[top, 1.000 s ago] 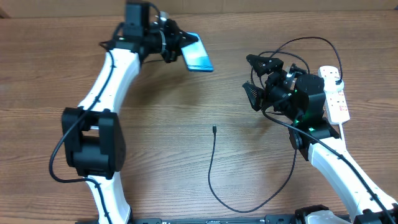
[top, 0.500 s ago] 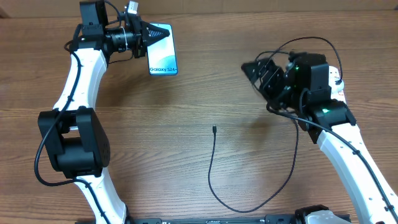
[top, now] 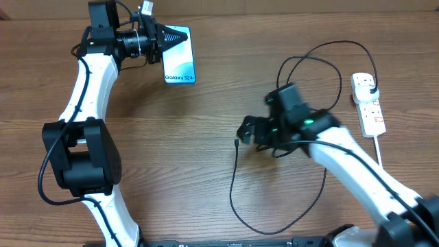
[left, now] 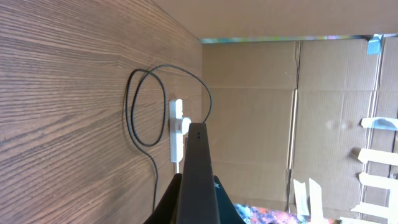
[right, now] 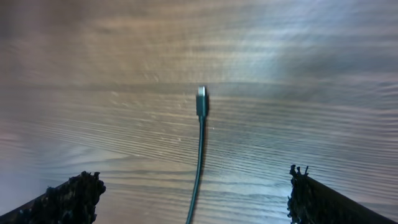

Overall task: Plug charger to phone and switch on socket
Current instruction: 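Lower the right gripper down onto the USB-C plug on the table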

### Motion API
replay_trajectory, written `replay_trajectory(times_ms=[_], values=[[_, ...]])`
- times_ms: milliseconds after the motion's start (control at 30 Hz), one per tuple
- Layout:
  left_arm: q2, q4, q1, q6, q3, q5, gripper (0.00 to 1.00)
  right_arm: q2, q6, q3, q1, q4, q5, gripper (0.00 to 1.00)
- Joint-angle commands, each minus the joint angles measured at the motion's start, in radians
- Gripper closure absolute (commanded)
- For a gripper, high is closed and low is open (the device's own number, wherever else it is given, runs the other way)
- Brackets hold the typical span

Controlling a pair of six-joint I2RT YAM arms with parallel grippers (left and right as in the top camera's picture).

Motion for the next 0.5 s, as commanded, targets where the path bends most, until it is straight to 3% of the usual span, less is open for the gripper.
replay_trajectory(times_ms=[0, 200, 467], values=[[-0.039, 0.007, 0.000, 0.021, 0.028, 0.044, 0.96, 0.084, 0.065, -0.005, 0.079, 0.022, 0.110, 0.00], [-0.039, 0.004, -0.002, 0.022, 0.028, 0.043, 0.96, 0.172, 0.071, 0.011, 0.084, 0.082, 0.109, 0.00], [-0.039, 0.003, -0.002, 0.023, 0.028, 0.044, 0.96, 0.285, 0.037, 0.100, 0.085, 0.007, 0.143, 0.01]])
